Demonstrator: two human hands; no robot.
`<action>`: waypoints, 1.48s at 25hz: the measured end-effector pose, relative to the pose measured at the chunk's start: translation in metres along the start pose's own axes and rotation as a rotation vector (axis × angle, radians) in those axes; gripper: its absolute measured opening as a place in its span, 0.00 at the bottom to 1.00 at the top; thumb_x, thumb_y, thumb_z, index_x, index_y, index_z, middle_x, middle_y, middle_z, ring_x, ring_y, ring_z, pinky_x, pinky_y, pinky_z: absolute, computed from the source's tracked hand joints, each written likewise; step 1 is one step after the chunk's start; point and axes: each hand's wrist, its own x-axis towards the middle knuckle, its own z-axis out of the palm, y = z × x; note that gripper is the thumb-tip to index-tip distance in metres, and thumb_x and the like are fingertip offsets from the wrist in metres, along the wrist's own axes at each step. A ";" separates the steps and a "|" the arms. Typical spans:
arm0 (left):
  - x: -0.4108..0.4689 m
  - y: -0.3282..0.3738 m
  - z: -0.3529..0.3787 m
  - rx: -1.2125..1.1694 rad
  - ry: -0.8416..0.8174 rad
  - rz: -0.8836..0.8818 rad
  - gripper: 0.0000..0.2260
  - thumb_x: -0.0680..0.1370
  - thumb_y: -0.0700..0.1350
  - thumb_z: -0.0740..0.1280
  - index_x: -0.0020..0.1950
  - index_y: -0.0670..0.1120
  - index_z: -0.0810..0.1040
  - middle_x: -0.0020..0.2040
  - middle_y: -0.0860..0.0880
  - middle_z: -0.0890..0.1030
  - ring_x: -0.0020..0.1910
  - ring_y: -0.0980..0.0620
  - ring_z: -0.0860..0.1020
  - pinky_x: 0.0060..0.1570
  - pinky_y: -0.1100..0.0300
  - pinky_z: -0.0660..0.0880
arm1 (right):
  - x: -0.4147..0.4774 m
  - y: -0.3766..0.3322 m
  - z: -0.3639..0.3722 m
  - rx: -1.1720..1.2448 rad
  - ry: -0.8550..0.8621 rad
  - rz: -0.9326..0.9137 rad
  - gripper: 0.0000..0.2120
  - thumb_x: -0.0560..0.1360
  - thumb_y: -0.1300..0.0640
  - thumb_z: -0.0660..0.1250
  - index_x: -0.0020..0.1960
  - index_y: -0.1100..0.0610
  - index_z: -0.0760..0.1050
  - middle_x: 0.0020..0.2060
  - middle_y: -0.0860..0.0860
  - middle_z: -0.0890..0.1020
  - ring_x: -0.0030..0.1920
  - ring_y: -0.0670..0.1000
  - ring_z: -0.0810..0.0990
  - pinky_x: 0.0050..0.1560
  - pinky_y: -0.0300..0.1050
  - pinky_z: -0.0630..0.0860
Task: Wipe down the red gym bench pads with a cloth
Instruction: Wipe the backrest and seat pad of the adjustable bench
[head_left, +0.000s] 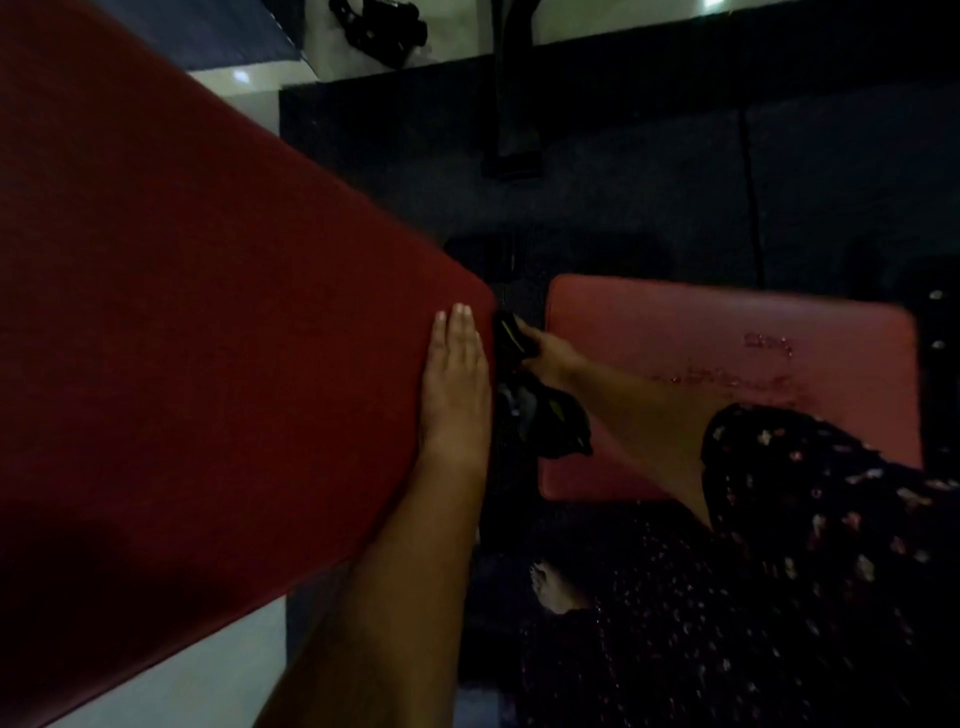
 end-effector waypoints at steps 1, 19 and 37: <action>-0.001 0.001 0.001 -0.001 0.006 -0.003 0.36 0.83 0.57 0.51 0.78 0.37 0.37 0.78 0.35 0.38 0.77 0.35 0.38 0.72 0.37 0.36 | 0.001 -0.005 -0.001 -0.017 0.015 -0.010 0.37 0.77 0.67 0.62 0.79 0.49 0.50 0.74 0.54 0.64 0.71 0.56 0.67 0.57 0.30 0.63; -0.081 -0.003 0.028 0.240 0.007 0.163 0.37 0.81 0.66 0.47 0.80 0.45 0.39 0.79 0.41 0.39 0.77 0.39 0.37 0.70 0.35 0.33 | -0.115 0.037 0.106 0.905 -0.006 0.368 0.12 0.81 0.55 0.60 0.63 0.54 0.71 0.49 0.56 0.80 0.47 0.55 0.80 0.41 0.45 0.77; -0.180 -0.082 0.048 0.100 0.953 -0.078 0.20 0.79 0.46 0.63 0.71 0.46 0.73 0.71 0.44 0.72 0.67 0.43 0.71 0.73 0.39 0.48 | -0.161 0.022 0.153 1.313 0.162 0.355 0.16 0.82 0.56 0.58 0.67 0.58 0.70 0.58 0.59 0.78 0.48 0.57 0.79 0.39 0.45 0.75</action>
